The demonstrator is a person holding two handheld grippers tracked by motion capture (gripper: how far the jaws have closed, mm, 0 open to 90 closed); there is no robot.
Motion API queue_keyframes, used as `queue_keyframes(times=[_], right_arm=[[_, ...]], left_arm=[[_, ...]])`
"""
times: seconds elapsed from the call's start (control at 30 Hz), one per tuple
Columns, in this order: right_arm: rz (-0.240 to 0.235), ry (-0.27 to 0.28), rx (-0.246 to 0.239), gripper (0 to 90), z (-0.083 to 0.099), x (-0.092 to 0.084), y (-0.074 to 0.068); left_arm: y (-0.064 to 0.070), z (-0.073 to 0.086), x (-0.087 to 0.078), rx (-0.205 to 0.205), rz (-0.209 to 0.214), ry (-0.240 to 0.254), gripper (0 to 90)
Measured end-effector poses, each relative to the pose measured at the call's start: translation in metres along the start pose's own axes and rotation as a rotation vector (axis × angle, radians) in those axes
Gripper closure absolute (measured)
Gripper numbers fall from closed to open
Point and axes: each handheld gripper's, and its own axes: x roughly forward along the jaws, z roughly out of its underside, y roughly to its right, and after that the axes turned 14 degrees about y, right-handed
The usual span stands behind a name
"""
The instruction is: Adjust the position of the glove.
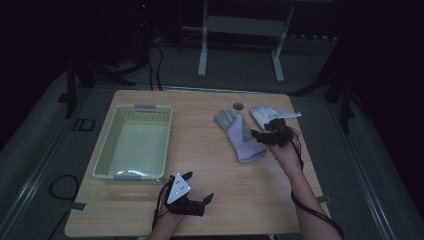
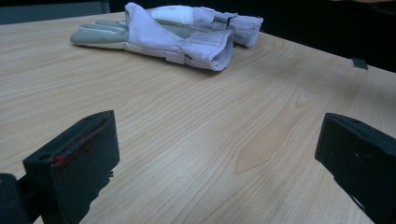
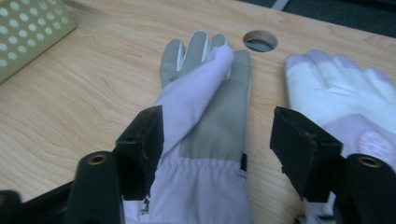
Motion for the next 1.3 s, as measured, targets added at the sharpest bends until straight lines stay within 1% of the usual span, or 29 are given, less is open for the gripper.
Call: queue_keyframes(times=[0.03,0.07,0.1,0.13,0.2,0.4,0.43,0.47,0.53,0.67,0.7,0.73,0.77,0.8,0.83,0.87,0.97,1.0,1.07,1.13,1.2,1.27,1.3], right_arm=[[0.004,-0.008,-0.003,38.0,0.001,0.004,0.0],[-0.004,-0.017,-0.001,38.4,0.002,0.009,0.0],[-0.006,-0.023,0.002,39.7,0.003,0.013,0.0],[0.002,-0.031,0.002,41.4,0.004,0.017,0.0],[-0.004,-0.042,0.002,42.8,0.005,0.024,0.0],[0.015,-0.071,0.008,48.7,0.009,0.045,0.003],[0.015,-0.071,0.008,48.7,0.009,0.045,0.003],[0.023,-0.082,0.008,50.3,0.011,0.051,0.004],[0.023,-0.082,0.007,51.7,0.011,0.054,0.005],[0.033,-0.112,-0.007,51.9,0.017,0.066,0.005],[0.04,-0.118,-0.016,51.9,0.018,0.069,0.005],[0.04,-0.118,-0.016,51.9,0.018,0.069,0.005],[0.043,-0.129,-0.019,51.9,0.02,0.071,0.005],[0.048,-0.171,-0.045,50.5,0.028,0.079,0.004],[0.053,-0.188,-0.058,49.3,0.032,0.083,0.003],[0.05,-0.197,-0.058,49.1,0.035,0.085,0.003],[0.048,-0.199,-0.057,48.2,0.036,0.086,0.003],[0.045,-0.199,-0.067,47.7,0.036,0.086,0.003],[0.035,-0.204,-0.056,48.4,0.036,0.086,0.005],[0.025,-0.208,-0.045,51.8,0.036,0.087,0.006],[0.017,-0.212,-0.035,58.1,0.036,0.087,0.007],[0.012,-0.218,-0.034,69.1,0.035,0.087,0.006],[0.009,-0.224,-0.035,73.0,0.034,0.087,0.006]], left_arm=[[0.0,0.0,0.0,0.0,0.0,0.0,0.0],[0.0,0.0,0.0,0.001,0.0,0.0,0.0],[0.0,0.0,0.0,0.001,0.0,0.0,0.0],[0.0,0.0,0.0,0.001,0.0,0.0,0.0],[0.0,0.0,0.0,-0.001,0.002,-0.001,0.0],[0.0,0.0,0.0,-0.004,0.004,0.0,0.0],[0.0,0.0,0.0,-0.004,0.004,0.0,0.0],[-0.001,0.0,0.0,-0.004,0.004,0.0,0.0],[-0.001,0.0,0.0,-0.006,0.005,0.0,0.0],[0.0,0.0,0.0,-0.006,0.007,-0.001,0.0],[0.0,0.0,0.0,-0.007,0.008,0.0,0.0],[0.0,0.0,0.0,-0.007,0.008,0.0,0.0],[-0.001,0.0,0.0,-0.006,0.01,0.0,0.0],[-0.001,0.0,0.0,-0.006,0.01,-0.001,0.0],[-0.001,0.0,0.0,-0.007,0.01,0.0,0.0],[-0.001,0.0,0.0,-0.007,0.01,0.0,0.0],[-0.001,0.0,0.0,-0.007,0.012,0.0,0.0],[-0.001,0.0,0.0,-0.007,0.012,-0.001,0.0],[0.0,0.0,0.0,-0.006,0.012,-0.001,0.0],[0.0,0.0,0.0,-0.006,0.012,-0.002,0.0],[0.0,0.0,0.0,-0.005,0.011,-0.002,0.0],[0.0,0.0,0.0,-0.007,0.011,-0.003,0.0],[0.0,0.0,0.001,-0.008,0.011,-0.003,0.0]])
